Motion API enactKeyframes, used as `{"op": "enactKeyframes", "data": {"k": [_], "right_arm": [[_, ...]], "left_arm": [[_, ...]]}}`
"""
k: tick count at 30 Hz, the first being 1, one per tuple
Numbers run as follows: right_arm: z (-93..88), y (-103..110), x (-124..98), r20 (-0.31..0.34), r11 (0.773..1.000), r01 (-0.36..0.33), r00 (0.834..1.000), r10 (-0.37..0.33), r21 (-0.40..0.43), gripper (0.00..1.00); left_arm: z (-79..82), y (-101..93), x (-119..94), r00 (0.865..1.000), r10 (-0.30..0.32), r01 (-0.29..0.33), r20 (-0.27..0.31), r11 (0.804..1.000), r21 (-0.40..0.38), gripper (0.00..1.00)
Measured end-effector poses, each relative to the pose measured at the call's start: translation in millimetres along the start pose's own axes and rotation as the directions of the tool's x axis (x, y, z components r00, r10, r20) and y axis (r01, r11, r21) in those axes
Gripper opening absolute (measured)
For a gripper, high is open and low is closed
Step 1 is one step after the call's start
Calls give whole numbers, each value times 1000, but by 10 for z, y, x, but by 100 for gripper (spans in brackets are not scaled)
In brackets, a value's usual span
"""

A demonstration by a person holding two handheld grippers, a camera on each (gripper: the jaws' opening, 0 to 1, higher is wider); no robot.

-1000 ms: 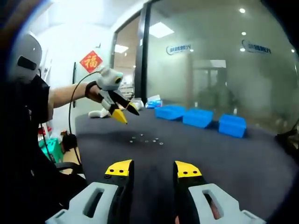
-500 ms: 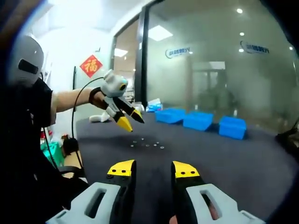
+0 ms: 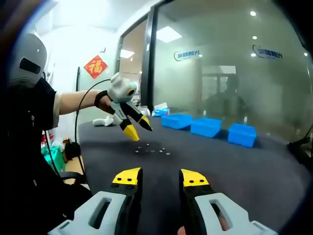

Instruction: Sort the screws, nuts, and washers into the corresponding bins

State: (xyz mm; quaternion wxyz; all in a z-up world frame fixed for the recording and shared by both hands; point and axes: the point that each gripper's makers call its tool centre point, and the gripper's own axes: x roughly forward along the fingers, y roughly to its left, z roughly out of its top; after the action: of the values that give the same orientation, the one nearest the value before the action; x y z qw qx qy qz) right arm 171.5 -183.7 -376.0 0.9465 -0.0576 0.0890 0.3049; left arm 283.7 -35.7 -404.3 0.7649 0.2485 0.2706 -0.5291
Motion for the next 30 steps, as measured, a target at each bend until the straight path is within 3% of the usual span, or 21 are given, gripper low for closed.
{"op": "enactKeyframes", "data": {"k": [4, 17, 30], "right_arm": [[-12, -6, -10, -5, 1000, 0, 1000, 0, -2, 27], [-40, 11, -14, -13, 1000, -9, 1000, 9, 6, 27], [-80, 32, 9, -21, 1000, -14, 1000, 14, 10, 27]], "left_arm": [[-31, 31, 61, 1000, 8, -7, -28, 1000, 7, 45], [-161, 104, 177, 990, -46, 39, -137, 998, -48, 27], [-189, 164, 225, 982, -68, 54, -176, 995, -84, 17]]}}
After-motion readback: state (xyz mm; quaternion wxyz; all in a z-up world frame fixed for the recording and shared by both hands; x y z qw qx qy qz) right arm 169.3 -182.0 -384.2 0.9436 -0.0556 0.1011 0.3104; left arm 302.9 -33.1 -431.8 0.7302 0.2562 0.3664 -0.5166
